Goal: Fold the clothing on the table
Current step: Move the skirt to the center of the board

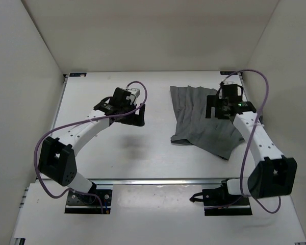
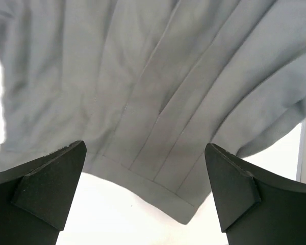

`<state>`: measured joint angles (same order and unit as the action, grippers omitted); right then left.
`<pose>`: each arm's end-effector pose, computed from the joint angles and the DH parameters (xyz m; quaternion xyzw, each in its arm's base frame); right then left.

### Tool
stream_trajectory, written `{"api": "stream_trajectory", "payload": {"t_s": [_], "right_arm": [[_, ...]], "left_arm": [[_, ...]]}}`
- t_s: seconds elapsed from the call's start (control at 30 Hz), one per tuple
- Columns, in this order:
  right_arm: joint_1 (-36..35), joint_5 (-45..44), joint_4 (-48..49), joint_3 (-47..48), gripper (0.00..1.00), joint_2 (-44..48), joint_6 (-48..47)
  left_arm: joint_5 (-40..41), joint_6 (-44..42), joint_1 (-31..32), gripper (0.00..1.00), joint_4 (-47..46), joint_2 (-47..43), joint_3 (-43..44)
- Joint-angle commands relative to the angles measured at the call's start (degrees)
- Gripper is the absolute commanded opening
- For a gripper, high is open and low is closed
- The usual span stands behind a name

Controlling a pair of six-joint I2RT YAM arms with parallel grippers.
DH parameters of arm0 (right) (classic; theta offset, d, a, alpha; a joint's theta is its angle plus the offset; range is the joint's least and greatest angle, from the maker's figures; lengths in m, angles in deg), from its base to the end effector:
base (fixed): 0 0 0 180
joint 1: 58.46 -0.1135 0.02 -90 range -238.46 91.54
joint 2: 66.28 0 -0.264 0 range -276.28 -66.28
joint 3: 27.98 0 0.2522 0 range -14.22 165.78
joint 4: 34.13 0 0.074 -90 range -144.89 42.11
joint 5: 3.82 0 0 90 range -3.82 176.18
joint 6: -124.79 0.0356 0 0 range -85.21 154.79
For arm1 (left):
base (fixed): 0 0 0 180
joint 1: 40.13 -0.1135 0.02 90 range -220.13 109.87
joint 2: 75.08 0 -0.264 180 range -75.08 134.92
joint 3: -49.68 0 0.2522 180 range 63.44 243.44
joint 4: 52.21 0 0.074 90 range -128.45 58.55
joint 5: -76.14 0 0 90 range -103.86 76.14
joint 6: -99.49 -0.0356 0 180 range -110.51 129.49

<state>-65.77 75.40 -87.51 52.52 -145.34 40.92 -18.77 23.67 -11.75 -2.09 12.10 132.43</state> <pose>0.2877 0.0302 0.2932 0.0209 0.9414 -0.0502 0.3328 0.2818 -0.1557 0.2685 0.1306 0.9427 -0.1484 0.2686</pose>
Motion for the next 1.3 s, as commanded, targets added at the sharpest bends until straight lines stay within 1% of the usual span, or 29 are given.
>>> {"api": "stream_trajectory", "payload": {"t_s": [0.0,0.03,0.1,0.13,0.2,0.23,0.27,0.3,0.33,0.37,0.4,0.43,0.47,0.5,0.53,0.57,0.63,0.67,0.73,0.8,0.9,0.93,1.0,1.13,1.2,1.27], "right_arm": [[5.7,3.9,3.8,-1.8,0.99,6.4,-0.1],[5.8,4.1,3.2,-2.3,0.99,7.3,0.6],[6.9,4.4,2.3,-4.4,0.99,8.8,-1.6],[6.9,4.4,1.7,-4.8,0.99,9.5,-1.5],[6.5,6.0,0.6,-7.0,0.98,10.2,-1.1],[6.1,6.4,0.7,-7.6,0.8,10.9,-0.5],[5.8,6.1,0.4,-9.2,0.64,11.5,0.0],[5.3,5.9,0.7,-9.9,0.34,11.8,0.5],[5.6,5.3,0.6,-10.6,0.2,12.5,1.3],[5.9,4.6,0.3,-11.0,0.13,13.1,1.9],[6.7,4.7,-0.5,-11.5,0.12,14.0,2.7],[7.2,4.3,-1.7,-11.8,0.26,14.4,3.9],[7.2,4.5,-2.4,-12.3,0.51,15.0,4.4],[9.4,4.4,-2.7,-12.7,0.52,15.5,4.5],[9.9,4.5,-3.2,-13.4,0.52,15.7,4.7],[10.1,4.2,-3.4,-13.6,0.54,16.0,4.8],[11.4,3.4,-3.6,-14.9,0.55,17.0,5.2],[11.5,3.1,-3.5,-15.5,0.54,17.4,5.3],[11.6,3.3,-2.8,-15.9,0.55,18.1,5.5],[12.0,3.5,-2.9,-16.2,0.55,18.3,5.6],[11.6,3.3,-2.8,-16.1,0.56,18.2,5.5],[11.5,3.4,-2.9,-16.1,0.56,18.1,5.6],[11.1,4.0,-2.7,-16.2,0.56,18.2,5.7],[10.7,4.4,-2.0,-16.6,0.56,18.8,5.5],[10.7,4.6,-1.7,-16.8,0.57,18.7,5.6],[10.6,4.9,-2.0,-16.4,0.57,18.4,6.0]], "left_arm": [[-2.2,-2.2,-0.5,0.99,-5.4,-4.3,-3.2],[-1.7,-2.8,-0.3,0.98,-6.3,-6.0,-5.0],[-1.9,-3.1,0.2,0.98,-11.7,-8.8,-7.9],[-1.5,-2.8,0.3,0.99,-12.9,-10.6,-9.6],[-3.9,-2.9,0.4,0.98,-18.7,-13.4,-12.4],[-4.5,-2.2,0.0,0.69,-19.6,-14.2,-13.3],[-3.6,-0.8,0.6,0.25,-21.0,-14.5,-13.6],[-3.6,-0.5,0.9,0.17,-21.6,-14.1,-13.7],[-5.1,-0.6,1.3,0.11,-22.2,-13.4,-13.6],[-5.6,-0.5,1.9,0.08,-22.3,-11.8,-12.8],[-6.8,-0.5,3.2,0.1,-22.1,-10.8,-12.2],[-7.1,-0.2,3.7,0.37,-21.0,-8.5,-10.6],[-7.5,-0.2,5.7,0.56,-20.6,-5.7,-8.5],[-7.9,-0.2,7.5,0.63,-19.8,-2.7,-7.5],[-7.6,0.8,8.2,0.69,-19.3,-1.3,-5.4],[-8.3,3.0,8.8,0.8,-19.3,1.2,-4.4],[-13.2,7.7,9.4,0.83,-22.8,4.5,-4.5],[-14.1,10.4,9.2,0.84,-23.6,6.2,-4.7],[-12.9,13.3,11.0,0.83,-26.1,9.0,-4.7],[-11.8,17.8,12.0,0.8,-26.2,12.6,-3.0],[-12.8,23.8,12.4,0.74,-26.2,17.1,-1.5],[-13.2,25.0,13.0,0.76,-28.1,17.9,-2.1],[-14.2,30.1,12.9,0.77,-32.7,19.1,-4.4],[-13.4,34.0,14.3,0.79,-34.1,22.2,-3.6],[-14.2,36.7,14.8,0.83,-35.6,23.9,-3.2],[-13.9,39.0,15.7,0.82,-39.0,24.9,-3.9]]}}
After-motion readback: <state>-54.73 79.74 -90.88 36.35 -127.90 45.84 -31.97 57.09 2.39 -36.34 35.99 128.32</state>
